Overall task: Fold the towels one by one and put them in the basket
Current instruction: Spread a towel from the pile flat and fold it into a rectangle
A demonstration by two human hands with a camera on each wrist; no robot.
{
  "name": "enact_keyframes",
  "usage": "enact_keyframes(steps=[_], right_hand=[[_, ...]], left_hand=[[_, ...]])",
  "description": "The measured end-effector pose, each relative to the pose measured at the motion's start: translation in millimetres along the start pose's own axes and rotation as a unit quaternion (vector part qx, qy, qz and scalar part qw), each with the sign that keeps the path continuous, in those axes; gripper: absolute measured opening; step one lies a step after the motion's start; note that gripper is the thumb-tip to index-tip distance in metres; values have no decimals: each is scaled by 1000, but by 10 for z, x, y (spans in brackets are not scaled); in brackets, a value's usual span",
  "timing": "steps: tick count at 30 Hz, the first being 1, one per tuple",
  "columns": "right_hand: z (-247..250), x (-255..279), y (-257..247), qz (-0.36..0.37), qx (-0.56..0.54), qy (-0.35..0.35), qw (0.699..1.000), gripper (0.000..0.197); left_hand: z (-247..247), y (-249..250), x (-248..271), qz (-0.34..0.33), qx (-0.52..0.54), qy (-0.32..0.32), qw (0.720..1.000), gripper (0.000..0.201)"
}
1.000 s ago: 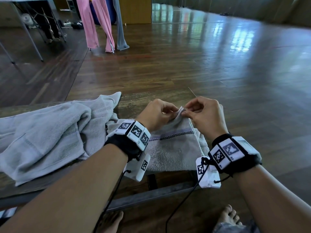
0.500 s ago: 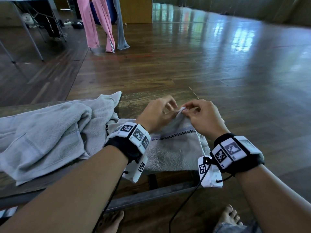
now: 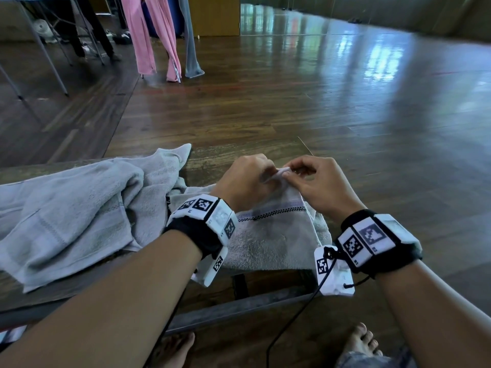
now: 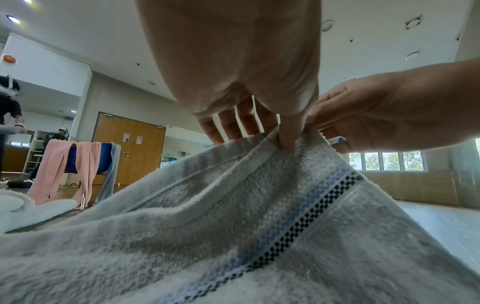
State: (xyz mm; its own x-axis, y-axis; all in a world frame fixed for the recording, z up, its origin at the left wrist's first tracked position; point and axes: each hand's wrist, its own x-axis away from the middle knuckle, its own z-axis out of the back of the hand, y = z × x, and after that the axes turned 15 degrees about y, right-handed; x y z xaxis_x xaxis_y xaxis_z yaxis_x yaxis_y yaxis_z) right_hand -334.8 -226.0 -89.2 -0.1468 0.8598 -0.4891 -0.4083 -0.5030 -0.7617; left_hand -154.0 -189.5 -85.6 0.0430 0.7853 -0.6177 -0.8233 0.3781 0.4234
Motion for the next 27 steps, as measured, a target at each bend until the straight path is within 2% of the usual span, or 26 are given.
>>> enact_keyframes(steps=[4, 9, 12, 14, 20, 24, 27], right_hand=[[118, -75, 15, 29, -3, 62, 998, 3], [401, -164, 199, -12, 39, 134, 990, 5], [524, -164, 357, -58, 87, 162, 981, 6], [548, -157, 422, -87, 105, 177, 975, 3], [495, -174, 446, -110, 146, 174, 968, 3], [415, -190, 419, -129, 146, 167, 966, 6], [370, -191, 401, -135, 154, 149, 967, 8]], left_hand=[[77, -87, 23, 14, -50, -66, 996, 21], [293, -263, 23, 78, -111, -87, 987, 28], [468, -384, 49, 116, -78, -86, 986, 43], [589, -456, 96, 152, -35, -74, 985, 44], [839, -661, 226, 210, -28, -59, 976, 15], [919, -742, 296, 226, -62, -46, 971, 8], [947, -753, 318, 235, -73, 0, 969, 10]])
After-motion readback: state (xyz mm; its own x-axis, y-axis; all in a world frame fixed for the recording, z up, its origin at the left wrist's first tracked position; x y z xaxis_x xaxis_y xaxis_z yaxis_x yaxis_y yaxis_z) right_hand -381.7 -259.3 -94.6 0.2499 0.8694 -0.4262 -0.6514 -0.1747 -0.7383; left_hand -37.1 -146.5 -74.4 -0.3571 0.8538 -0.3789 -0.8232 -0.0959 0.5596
